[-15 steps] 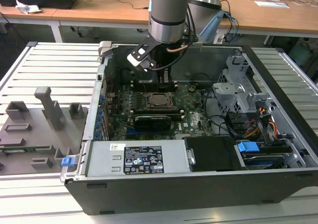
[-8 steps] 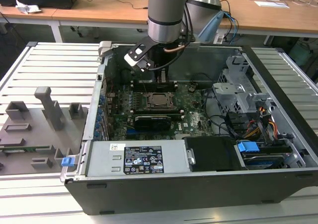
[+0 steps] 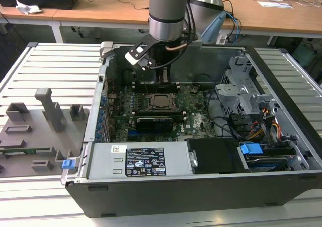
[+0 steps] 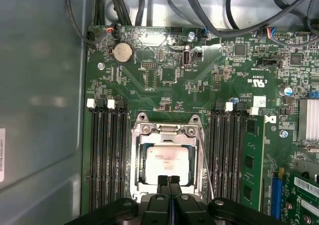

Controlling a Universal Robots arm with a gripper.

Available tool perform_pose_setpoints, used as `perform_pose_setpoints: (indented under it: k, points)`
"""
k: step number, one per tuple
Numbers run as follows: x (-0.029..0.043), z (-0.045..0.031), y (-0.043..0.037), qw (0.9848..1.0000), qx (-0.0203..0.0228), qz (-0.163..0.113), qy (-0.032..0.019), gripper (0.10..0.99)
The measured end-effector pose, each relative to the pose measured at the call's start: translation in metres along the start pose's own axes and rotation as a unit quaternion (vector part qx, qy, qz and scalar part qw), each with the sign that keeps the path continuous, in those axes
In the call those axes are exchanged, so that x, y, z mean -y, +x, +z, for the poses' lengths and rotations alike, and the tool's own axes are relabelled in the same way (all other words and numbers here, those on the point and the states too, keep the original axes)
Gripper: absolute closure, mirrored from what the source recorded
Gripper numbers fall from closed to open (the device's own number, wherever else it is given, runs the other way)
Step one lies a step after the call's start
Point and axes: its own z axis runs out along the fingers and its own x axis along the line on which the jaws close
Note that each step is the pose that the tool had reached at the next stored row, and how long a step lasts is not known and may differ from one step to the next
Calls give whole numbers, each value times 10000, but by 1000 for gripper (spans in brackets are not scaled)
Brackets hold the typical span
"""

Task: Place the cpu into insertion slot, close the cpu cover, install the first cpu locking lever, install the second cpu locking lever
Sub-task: 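Install the first cpu locking lever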

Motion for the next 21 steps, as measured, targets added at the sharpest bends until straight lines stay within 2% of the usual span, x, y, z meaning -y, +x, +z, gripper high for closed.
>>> perform_pose_setpoints:
  k: [2,4,5,7,9,12,13,17,21]
  points:
    - [-1,-37,1,10000,0,0,0,980]
    - [-2,-131,5,10000,1,0,0,980]
    - [-3,-150,5,10000,2,0,0,980]
    - [0,-159,6,10000,1,-47,0,980]
    - [1,-154,5,9994,-2,-347,12,980]
    - [1,-152,5,9981,-5,-619,22,980]
    - [1,-151,5,9969,-8,-787,27,980]
    - [0,-151,5,9906,-17,-1368,47,980]
    - [0,-151,5,9826,-25,-1854,64,980]
